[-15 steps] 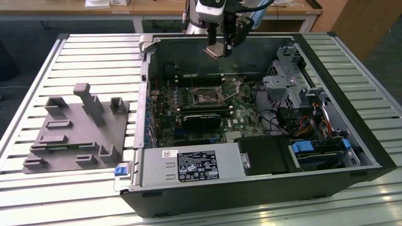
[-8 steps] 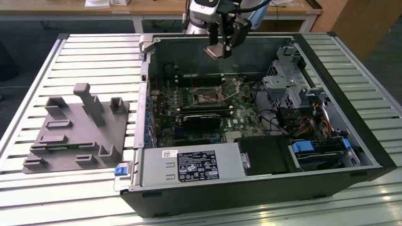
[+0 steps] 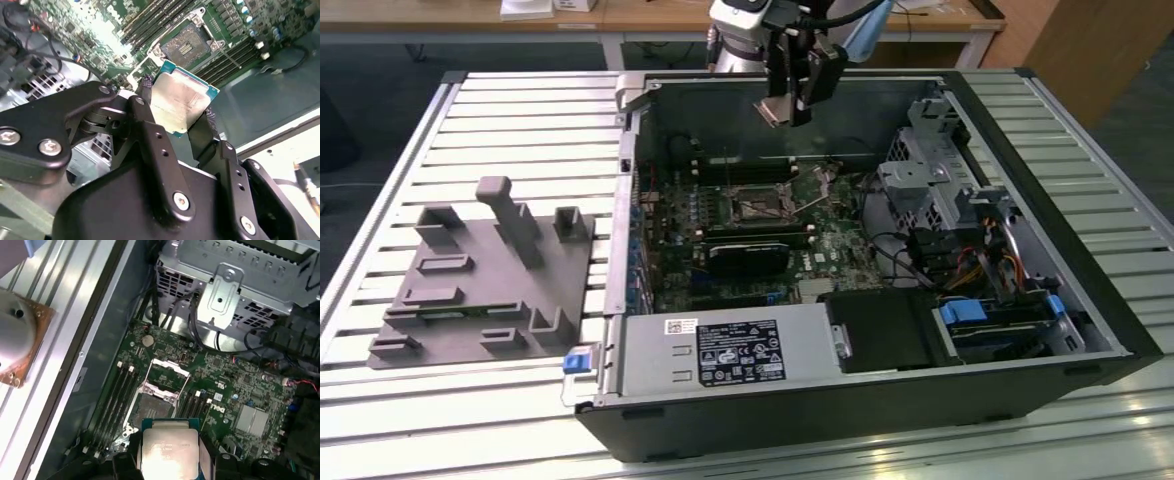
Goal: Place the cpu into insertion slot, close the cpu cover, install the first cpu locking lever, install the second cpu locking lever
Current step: 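Place the cpu into insertion slot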
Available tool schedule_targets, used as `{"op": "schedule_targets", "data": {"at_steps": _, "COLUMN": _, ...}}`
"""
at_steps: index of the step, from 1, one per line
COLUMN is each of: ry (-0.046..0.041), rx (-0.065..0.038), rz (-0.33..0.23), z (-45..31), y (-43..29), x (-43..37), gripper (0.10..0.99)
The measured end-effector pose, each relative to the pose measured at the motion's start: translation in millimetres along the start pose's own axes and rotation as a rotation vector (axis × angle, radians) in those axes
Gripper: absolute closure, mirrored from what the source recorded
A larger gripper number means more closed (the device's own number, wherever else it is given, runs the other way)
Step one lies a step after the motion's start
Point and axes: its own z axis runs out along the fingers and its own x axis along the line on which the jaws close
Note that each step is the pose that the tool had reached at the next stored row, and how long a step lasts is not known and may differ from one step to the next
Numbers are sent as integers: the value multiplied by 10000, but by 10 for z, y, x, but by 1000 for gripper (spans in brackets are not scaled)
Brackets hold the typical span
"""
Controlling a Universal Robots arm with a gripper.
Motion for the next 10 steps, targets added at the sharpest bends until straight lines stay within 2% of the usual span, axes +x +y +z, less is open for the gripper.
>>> {"op": "schedule_targets", "data": {"at_steps": 10, "ry": -145, "rx": -21, "rz": 1714, "z": 15, "y": -1, "x": 0, "gripper": 545}}
